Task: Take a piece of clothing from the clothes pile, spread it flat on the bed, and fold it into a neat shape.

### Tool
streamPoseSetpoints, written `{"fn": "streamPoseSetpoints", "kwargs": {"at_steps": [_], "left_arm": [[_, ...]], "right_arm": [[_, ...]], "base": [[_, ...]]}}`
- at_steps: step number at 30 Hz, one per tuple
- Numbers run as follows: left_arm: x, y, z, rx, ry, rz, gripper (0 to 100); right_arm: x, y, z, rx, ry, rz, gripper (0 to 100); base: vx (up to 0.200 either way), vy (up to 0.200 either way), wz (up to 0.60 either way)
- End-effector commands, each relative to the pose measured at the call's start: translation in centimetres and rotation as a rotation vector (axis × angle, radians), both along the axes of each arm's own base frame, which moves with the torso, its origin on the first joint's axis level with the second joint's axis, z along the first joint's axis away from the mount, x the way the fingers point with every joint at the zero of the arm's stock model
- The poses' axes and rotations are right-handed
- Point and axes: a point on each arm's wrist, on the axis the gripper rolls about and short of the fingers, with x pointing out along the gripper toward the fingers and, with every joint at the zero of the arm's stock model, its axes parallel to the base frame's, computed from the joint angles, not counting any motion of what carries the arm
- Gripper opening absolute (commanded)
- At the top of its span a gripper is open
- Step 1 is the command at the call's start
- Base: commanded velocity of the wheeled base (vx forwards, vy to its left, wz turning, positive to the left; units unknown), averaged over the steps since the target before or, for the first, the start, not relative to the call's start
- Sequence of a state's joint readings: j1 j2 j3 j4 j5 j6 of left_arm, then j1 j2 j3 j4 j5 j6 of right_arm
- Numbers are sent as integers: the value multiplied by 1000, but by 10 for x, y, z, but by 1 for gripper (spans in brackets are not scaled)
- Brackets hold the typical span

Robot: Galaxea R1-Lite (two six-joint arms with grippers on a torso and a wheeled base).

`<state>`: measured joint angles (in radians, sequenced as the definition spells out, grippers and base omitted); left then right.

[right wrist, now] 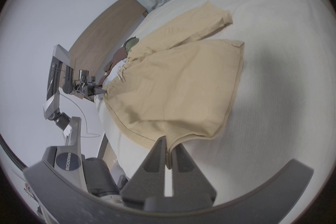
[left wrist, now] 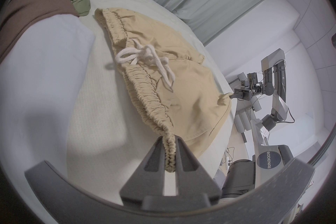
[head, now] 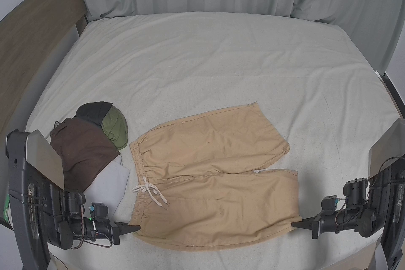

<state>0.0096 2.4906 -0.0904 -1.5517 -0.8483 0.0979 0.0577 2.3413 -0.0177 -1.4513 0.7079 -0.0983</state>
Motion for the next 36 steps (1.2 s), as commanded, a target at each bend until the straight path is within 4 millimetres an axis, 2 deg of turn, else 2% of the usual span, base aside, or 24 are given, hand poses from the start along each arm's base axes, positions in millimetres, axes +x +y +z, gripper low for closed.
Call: {"fn": "streamPoseSetpoints", "kwargs": {"at_steps": [1,12,22,36], "left_arm": [[5,-1,10,-5,-51,-1,0],[14,-6,25,-45,-75,16,0],[20,-6,26,-48,-98,21,0],[25,-6,33,-76,-95,45,0]], "right_arm": [[-1,5,4,27,-4,1,0],[3,12,20,88,-41,-17,0],[10,13,25,104,-71,-27,0],[18,14,42,163,-108,-69,0]], "base": [[0,0,0],[0,0,0],[0,0,0],[0,0,0]]}}
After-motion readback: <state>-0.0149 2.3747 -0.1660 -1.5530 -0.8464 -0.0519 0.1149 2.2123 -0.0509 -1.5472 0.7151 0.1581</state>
